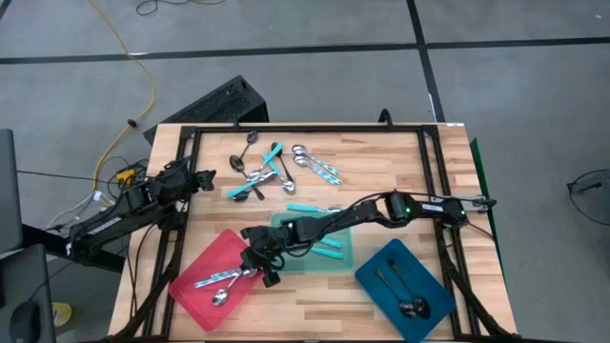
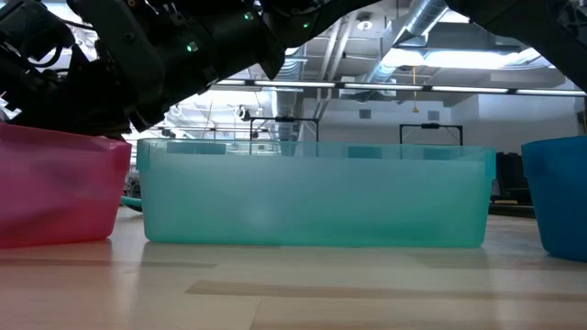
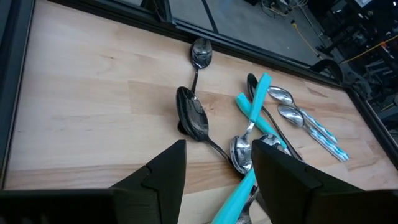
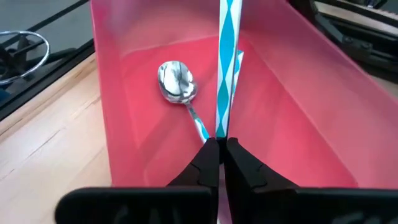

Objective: Sort silverware by color (type)

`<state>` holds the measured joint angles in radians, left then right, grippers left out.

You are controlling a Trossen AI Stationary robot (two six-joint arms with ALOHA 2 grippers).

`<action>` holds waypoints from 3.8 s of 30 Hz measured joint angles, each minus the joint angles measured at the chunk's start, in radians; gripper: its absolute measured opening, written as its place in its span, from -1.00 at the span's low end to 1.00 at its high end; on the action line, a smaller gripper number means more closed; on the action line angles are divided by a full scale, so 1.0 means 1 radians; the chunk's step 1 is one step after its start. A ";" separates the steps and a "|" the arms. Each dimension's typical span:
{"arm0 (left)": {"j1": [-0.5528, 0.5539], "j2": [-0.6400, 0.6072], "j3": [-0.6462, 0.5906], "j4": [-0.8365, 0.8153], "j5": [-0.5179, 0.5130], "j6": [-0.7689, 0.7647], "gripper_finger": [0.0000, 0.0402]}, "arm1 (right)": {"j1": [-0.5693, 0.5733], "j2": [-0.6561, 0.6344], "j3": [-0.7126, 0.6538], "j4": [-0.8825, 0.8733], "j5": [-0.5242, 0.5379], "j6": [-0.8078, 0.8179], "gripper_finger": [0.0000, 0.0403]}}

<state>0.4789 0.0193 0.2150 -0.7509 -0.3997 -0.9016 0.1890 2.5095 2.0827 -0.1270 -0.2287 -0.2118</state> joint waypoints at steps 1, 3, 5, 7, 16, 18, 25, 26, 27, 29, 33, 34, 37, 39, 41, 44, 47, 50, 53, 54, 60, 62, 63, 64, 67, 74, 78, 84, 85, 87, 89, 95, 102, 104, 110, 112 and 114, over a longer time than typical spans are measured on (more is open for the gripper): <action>0.000 0.000 0.000 0.000 -0.003 0.000 -0.17 | 0.000 0.000 0.000 -0.004 0.000 -0.001 -0.82; 0.000 0.000 0.000 0.000 -0.007 0.000 -0.17 | 0.000 0.000 0.000 -0.005 0.001 -0.005 -0.78; 0.000 0.000 0.000 0.000 -0.012 0.003 -0.17 | -0.001 0.000 0.000 -0.005 0.003 -0.010 -0.75; 0.000 0.000 0.000 0.000 -0.018 0.005 -0.17 | -0.001 0.000 0.000 -0.005 0.004 -0.023 -0.75; 0.000 0.000 0.000 0.000 -0.033 0.016 -0.17 | -0.001 0.000 0.000 -0.001 0.025 -0.036 -0.73; 0.000 0.000 0.000 0.000 -0.033 0.022 -0.17 | -0.001 0.000 0.000 0.000 0.025 -0.035 -0.73; 0.000 0.000 0.000 0.000 -0.034 0.023 -0.17 | -0.001 0.000 0.000 0.001 0.031 -0.033 -0.64; 0.000 0.000 0.000 0.000 -0.034 0.023 -0.17 | -0.001 0.000 0.000 0.001 0.031 -0.033 -0.61; 0.000 0.000 0.000 0.000 -0.035 0.023 -0.17 | -0.001 0.000 0.000 0.001 0.031 -0.033 -0.58; 0.000 0.000 0.000 0.000 -0.037 0.023 -0.17 | -0.001 0.000 0.000 0.001 0.031 -0.033 -0.52; 0.000 0.000 0.000 0.000 -0.046 0.023 -0.17 | -0.001 0.000 0.000 0.001 0.039 -0.033 -0.40; 0.000 0.000 0.000 0.000 -0.047 0.023 -0.17 | -0.001 0.000 0.000 0.001 0.044 -0.033 -0.37; 0.000 0.000 0.000 0.000 -0.050 0.023 -0.17 | -0.003 0.000 0.000 0.001 0.047 -0.032 -0.30; 0.000 0.000 0.000 0.000 -0.050 0.023 -0.17 | -0.006 -0.005 -0.001 -0.002 0.048 -0.032 -0.28; 0.000 0.000 0.000 0.000 -0.050 0.023 -0.17 | -0.013 -0.011 -0.002 0.005 0.047 -0.032 -0.27; 0.000 0.000 0.000 0.000 -0.051 0.023 -0.17 | -0.025 -0.013 0.028 -0.021 0.048 -0.026 -0.27; 0.000 0.000 0.000 0.000 -0.051 0.023 -0.17 | -0.035 -0.013 0.091 -0.053 0.048 -0.025 -0.27; 0.000 0.000 0.000 0.000 -0.051 0.023 -0.17 | -0.049 -0.014 0.152 -0.065 0.048 -0.025 -0.28; 0.000 0.000 0.000 0.000 -0.051 0.017 -0.17 | -0.066 -0.013 0.234 -0.140 0.052 -0.025 -0.28; 0.000 0.000 0.000 0.000 -0.052 0.017 -0.17 | -0.074 -0.013 0.265 -0.166 0.063 -0.025 -0.28; 0.000 0.000 0.000 0.001 -0.053 0.016 -0.17 | -0.132 -0.067 0.258 -0.217 0.184 -0.022 -0.28; 0.000 0.000 0.000 0.001 -0.053 0.015 -0.17 | -0.149 -0.090 0.259 -0.298 0.229 -0.014 -0.28; 0.000 0.000 0.000 0.001 -0.054 0.015 -0.17 | -0.159 -0.097 0.259 -0.305 0.253 -0.003 -0.28; 0.000 0.000 0.000 0.001 -0.053 0.014 -0.17 | -0.167 -0.103 0.262 -0.307 0.279 0.008 -0.28; 0.000 0.000 0.000 0.001 -0.051 0.014 -0.17 | -0.198 -0.129 0.263 -0.403 0.354 0.054 -0.28; 0.000 0.000 0.000 0.001 -0.028 0.028 -0.17 | -0.278 -0.130 0.262 -0.673 0.442 0.285 -0.28; 0.000 0.000 0.000 0.020 0.026 0.059 -0.17 | -0.325 -0.130 0.262 -0.789 0.430 0.358 -0.25; 0.000 0.000 0.000 0.135 0.098 0.103 -0.17 | -0.366 -0.138 0.261 -0.806 0.410 0.362 -0.10; 0.000 0.000 0.000 0.153 0.105 0.115 -0.17 | -0.369 -0.143 0.261 -0.809 0.410 0.362 -0.07; 0.000 0.004 0.000 0.184 0.114 0.137 -0.16 | -0.378 -0.154 0.261 -0.799 0.409 0.362 -0.01; 0.000 0.014 0.000 0.199 0.133 0.154 -0.14 | -0.392 -0.178 0.261 -0.832 0.408 0.361 0.04; 0.000 0.101 0.000 0.261 0.244 0.219 -0.04 | -0.420 -0.218 0.261 -0.886 0.410 0.331 0.10; 0.000 0.262 0.000 0.328 0.302 0.257 0.05 | -0.449 -0.273 0.261 -0.973 0.409 0.303 0.09; 0.000 0.310 0.000 0.376 0.314 0.266 0.05 | -0.457 -0.283 0.261 -0.968 0.410 0.277 0.09; 0.000 0.426 0.000 0.530 0.317 0.245 0.05 | -0.510 -0.278 0.261 -0.956 0.359 0.240 0.09; 0.000 0.450 0.000 0.582 0.332 0.229 0.05 | -0.527 -0.268 0.261 -0.900 0.297 0.244 0.09; 0.000 0.460 0.008 0.626 0.356 0.224 0.05 | -0.544 -0.262 0.261 -0.868 0.260 0.257 0.09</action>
<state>0.4792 0.4790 0.2227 -0.1246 -0.0437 -0.6776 -0.3552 2.2473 2.3433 -0.9950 0.0310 0.0451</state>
